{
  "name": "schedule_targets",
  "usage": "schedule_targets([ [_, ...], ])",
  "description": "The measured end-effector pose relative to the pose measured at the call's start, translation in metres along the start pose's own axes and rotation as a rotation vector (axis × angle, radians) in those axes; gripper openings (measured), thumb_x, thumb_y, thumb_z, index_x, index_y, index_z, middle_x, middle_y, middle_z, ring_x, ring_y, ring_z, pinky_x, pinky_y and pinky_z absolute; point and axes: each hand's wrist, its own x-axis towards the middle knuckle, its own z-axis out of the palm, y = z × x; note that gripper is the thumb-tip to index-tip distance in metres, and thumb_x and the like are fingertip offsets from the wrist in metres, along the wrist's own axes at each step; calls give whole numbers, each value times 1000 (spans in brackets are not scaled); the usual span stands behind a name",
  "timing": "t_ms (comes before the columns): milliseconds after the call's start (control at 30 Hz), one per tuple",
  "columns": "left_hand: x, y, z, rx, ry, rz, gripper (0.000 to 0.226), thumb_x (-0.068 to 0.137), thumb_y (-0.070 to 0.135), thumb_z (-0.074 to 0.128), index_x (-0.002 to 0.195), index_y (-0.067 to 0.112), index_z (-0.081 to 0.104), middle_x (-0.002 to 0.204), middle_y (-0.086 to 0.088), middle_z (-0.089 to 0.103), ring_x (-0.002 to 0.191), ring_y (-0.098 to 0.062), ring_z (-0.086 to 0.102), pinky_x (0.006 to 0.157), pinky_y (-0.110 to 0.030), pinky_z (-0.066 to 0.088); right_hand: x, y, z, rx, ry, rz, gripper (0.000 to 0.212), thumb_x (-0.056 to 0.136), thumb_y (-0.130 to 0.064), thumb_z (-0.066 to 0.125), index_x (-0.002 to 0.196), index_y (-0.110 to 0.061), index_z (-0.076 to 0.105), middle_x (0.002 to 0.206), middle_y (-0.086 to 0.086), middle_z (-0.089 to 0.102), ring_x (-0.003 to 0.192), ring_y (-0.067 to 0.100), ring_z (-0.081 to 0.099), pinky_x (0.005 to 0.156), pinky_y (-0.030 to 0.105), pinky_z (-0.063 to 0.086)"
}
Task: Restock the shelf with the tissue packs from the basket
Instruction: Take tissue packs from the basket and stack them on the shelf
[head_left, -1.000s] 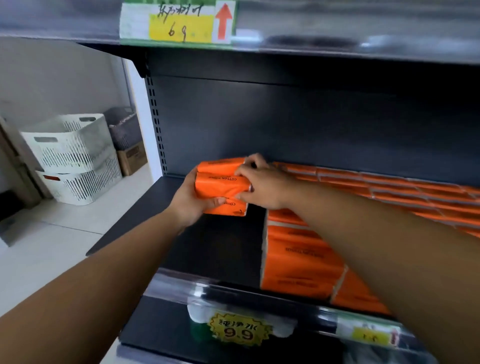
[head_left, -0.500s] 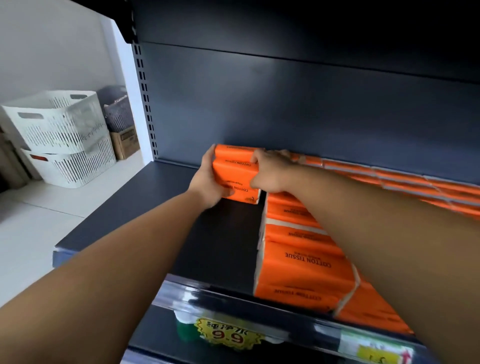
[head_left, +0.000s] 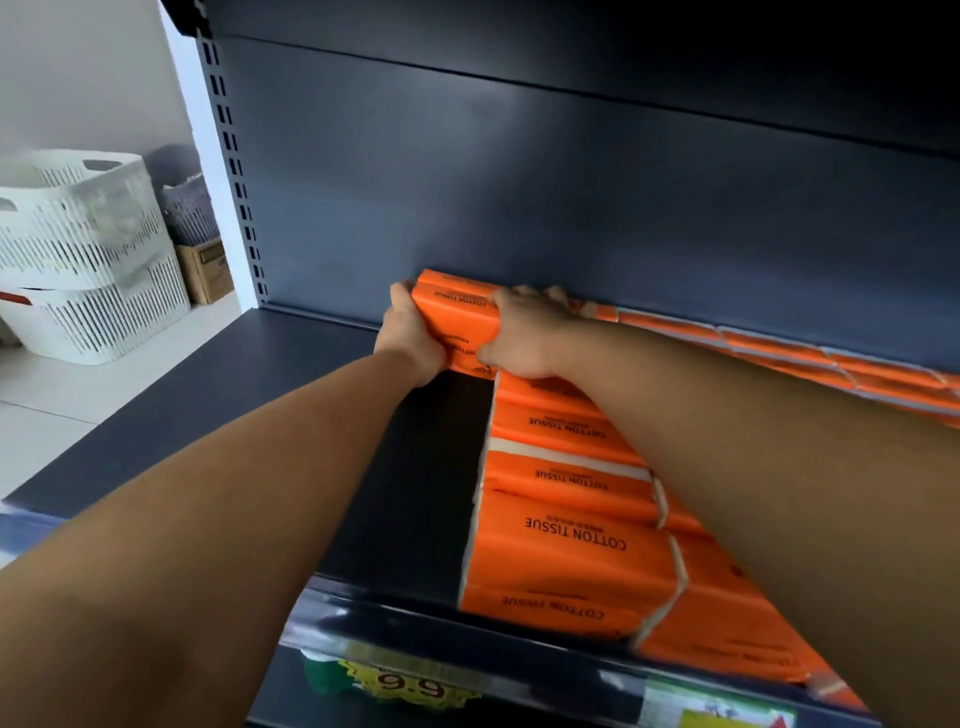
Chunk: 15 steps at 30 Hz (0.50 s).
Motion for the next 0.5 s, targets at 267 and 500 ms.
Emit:
schedule_targets([
  [267, -8, 4, -21, 90, -141, -40, 104, 68, 3, 75, 144, 26, 8, 121, -12, 50, 109, -33, 55, 91, -44, 49, -11, 9, -7, 10, 39, -54, 73, 89, -65, 45, 150, -32, 22, 156, -2, 26, 139, 32, 23, 108, 55, 21],
  [500, -38, 41, -57, 255, -43, 41, 86, 74, 9, 70, 144, 26, 24, 135, -12, 40, 115, -35, 51, 82, -38, 46, -49, 37, -35, -69, 143, -87, 59, 87, -57, 56, 136, -27, 42, 143, 0, 43, 132, 29, 36, 103, 49, 33],
])
